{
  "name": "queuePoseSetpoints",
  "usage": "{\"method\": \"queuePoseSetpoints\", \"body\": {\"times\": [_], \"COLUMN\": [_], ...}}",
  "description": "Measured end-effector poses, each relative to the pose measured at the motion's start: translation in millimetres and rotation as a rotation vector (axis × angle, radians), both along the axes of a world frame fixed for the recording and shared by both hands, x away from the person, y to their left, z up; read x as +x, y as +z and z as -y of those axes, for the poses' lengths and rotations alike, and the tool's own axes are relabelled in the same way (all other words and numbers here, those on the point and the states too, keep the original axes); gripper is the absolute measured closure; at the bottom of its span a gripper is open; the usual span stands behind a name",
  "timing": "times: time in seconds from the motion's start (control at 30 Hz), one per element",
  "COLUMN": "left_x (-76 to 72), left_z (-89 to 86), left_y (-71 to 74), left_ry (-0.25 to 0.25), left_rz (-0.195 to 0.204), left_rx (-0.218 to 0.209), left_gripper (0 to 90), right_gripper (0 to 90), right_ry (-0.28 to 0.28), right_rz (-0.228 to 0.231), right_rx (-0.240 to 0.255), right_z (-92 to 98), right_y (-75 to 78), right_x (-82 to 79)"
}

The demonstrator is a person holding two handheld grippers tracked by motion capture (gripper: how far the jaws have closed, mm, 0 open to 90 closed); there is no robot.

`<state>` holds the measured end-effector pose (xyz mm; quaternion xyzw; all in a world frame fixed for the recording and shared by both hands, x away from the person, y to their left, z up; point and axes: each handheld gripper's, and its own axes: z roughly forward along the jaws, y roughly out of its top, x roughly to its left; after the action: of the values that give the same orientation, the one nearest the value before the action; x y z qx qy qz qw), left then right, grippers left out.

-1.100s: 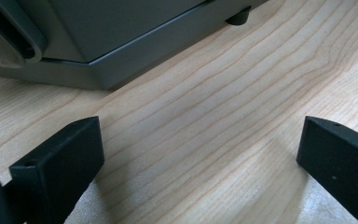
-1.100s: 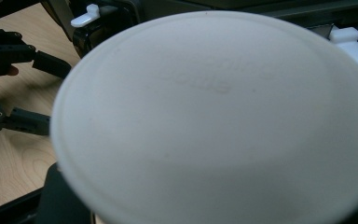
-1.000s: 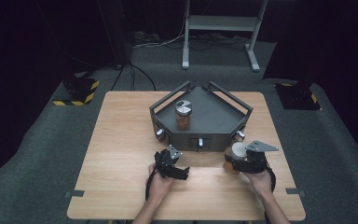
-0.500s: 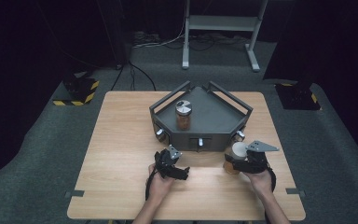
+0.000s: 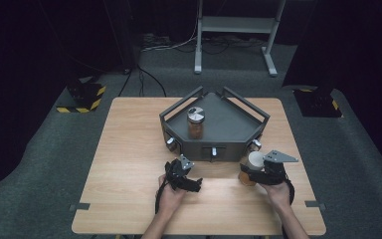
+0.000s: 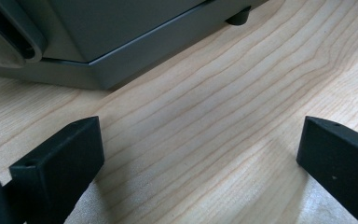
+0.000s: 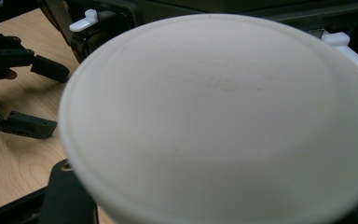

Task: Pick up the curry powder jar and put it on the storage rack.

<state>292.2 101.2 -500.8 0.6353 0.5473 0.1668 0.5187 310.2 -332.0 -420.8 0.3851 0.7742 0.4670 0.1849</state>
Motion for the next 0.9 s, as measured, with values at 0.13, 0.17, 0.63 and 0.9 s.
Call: {"method": "queuePoseSetpoints", "body": {"times": [0.13,0.17,0.63,0.9], "left_x": [0.0,0.0,0.0,0.0], "left_z": [-0.1,0.0,-0.1,0.1], "left_y": [0.0,0.0,0.0,0.0], "left_ry": [0.0,0.0,0.0,0.001], "left_rz": [0.001,0.001,0.001,0.001], "left_rx": [0.002,0.002,0.002,0.0], "left_gripper": [0.7,0.7,0.7,0.7], "right_gripper": [34.0,34.0,34.7,35.2], "right_ry": [-0.001,-0.001,-0.006,-0.008], "right_rz": [-0.002,0.0,0.003,0.004], "right_rx": [-0.001,-0.002,-0.009,-0.02], "right_z": [0.1,0.1,0.1,-1.5], "right_y": [0.5,0.5,1.9,3.9], "right_x": [0.0,0.1,-0.7,-1.1]}}
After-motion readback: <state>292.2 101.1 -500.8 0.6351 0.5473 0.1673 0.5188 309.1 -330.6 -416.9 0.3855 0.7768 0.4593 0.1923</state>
